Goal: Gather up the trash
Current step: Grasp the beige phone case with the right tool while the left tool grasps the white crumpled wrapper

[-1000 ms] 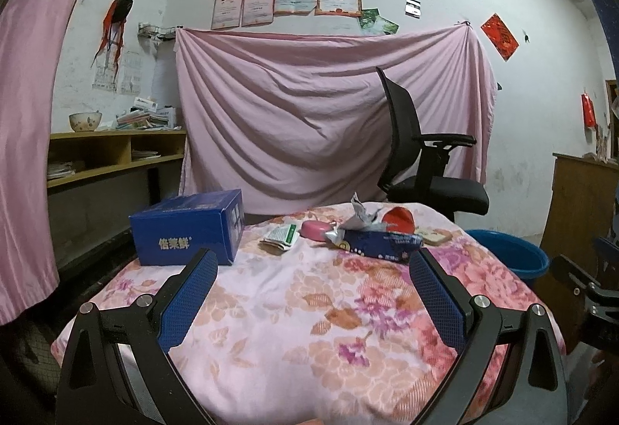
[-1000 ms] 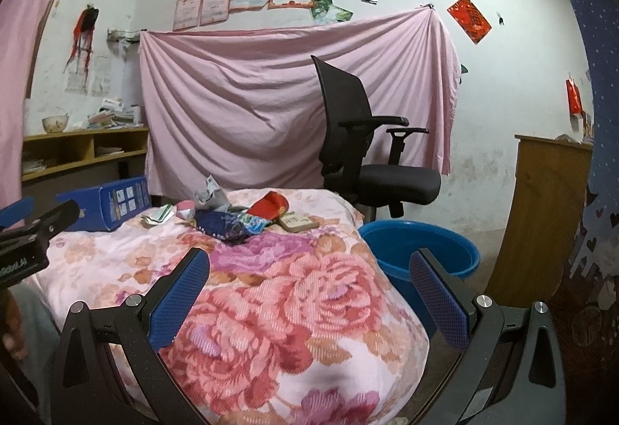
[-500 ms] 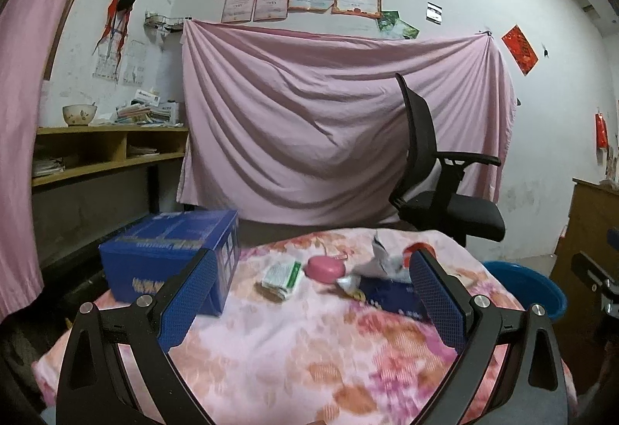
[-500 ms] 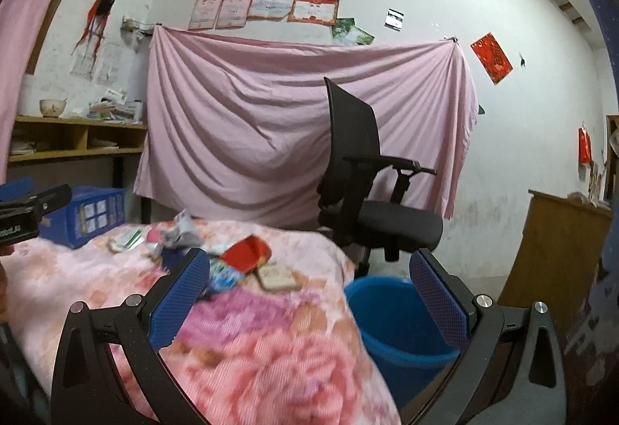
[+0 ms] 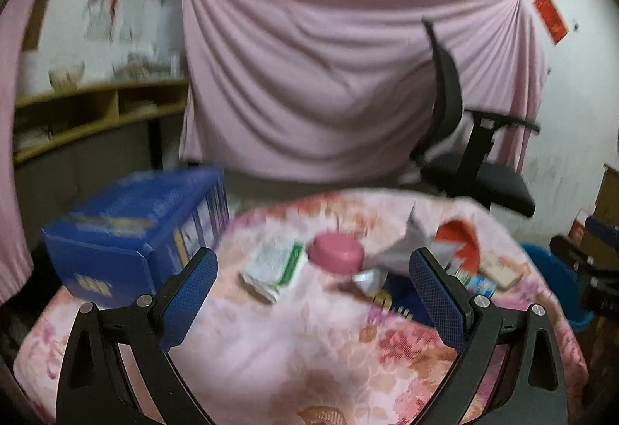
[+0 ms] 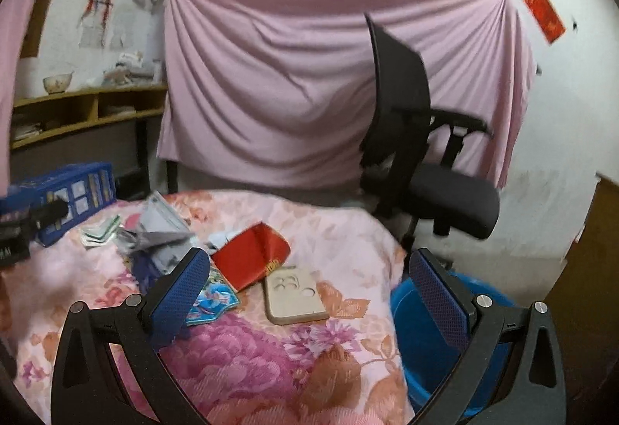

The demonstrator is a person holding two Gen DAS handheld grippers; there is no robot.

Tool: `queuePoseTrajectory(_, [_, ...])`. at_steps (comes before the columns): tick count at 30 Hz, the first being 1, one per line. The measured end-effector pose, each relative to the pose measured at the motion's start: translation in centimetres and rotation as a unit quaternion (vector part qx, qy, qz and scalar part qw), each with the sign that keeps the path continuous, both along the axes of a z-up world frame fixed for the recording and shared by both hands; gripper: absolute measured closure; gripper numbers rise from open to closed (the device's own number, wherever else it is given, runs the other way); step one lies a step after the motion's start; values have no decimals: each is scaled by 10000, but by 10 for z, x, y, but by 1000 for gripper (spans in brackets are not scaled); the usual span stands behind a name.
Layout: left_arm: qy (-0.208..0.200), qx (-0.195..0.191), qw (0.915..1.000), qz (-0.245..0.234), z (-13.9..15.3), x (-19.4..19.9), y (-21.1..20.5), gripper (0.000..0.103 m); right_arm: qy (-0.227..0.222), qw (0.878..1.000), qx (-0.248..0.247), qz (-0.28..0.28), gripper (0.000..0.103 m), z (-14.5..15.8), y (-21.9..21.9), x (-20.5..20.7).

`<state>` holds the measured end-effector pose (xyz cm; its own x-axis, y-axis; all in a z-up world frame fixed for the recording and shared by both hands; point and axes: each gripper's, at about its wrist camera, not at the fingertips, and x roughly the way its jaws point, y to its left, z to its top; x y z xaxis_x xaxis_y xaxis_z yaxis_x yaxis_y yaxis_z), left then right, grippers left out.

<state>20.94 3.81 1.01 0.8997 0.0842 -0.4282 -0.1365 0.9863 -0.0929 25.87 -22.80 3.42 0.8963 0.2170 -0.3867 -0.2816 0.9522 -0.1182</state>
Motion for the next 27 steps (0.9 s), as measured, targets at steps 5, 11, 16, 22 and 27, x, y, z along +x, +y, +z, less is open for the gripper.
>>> queuePoseTrajectory(5, [623, -285, 9975, -164, -13, 27, 3, 6, 723, 9972, 74, -196, 0, -14, -8, 27])
queuePoseTrajectory(11, [948, -731, 9909, -608, -22, 45, -1, 11, 1723, 9848, 202, -48, 4, -32, -12, 58])
queuePoseTrajectory(16, [1290, -1376, 9791, -764, -31, 63, 5, 39, 2235, 9744, 109, 196, 19, -47, -4, 69])
queuePoseTrajectory(22, [1455, -1970, 9652, -917, -37, 75, 13, 61, 2406, 9697, -255, 328, 30, -57, 13, 76])
queuePoseTrajectory(27, [1510, -1945, 9623, -1155, -33, 81, 7, 74, 2512, 9668, -254, 385, 33, -60, 13, 82])
